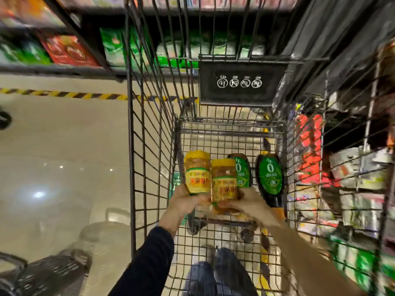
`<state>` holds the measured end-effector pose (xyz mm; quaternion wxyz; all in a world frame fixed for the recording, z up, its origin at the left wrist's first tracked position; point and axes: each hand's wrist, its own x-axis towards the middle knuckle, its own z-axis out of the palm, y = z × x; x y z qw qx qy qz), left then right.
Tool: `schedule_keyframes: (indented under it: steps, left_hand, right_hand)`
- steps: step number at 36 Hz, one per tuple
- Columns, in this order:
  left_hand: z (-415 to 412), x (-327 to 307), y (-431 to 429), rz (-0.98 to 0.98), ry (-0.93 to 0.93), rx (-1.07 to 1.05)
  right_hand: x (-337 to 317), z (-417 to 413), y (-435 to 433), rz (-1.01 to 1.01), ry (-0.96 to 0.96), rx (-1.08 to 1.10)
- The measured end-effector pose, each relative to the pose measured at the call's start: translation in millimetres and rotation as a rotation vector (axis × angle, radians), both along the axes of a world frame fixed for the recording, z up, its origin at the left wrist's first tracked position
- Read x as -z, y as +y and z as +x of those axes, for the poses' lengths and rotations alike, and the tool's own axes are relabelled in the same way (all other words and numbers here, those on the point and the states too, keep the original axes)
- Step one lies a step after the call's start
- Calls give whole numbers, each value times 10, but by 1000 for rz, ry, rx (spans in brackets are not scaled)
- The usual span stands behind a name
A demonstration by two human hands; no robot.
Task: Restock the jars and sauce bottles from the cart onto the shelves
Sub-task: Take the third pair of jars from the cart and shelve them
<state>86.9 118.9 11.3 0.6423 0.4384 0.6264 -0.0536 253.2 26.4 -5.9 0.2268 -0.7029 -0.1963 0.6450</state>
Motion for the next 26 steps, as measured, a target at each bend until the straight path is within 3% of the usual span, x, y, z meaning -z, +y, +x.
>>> schedule_keyframes:
  steps: [4,16,26]
  left_hand:
    - [81,-343,-9,75,-76,-7]
    - [135,-1694,125,270,-343,61]
    - [253,-2909,32,616,-501,207]
  right_hand:
    - [-309,145,32,25,-102,35]
    - [-1795,451,-6,309,-156,256]
    - [-3080,477,-444,554,-321,432]
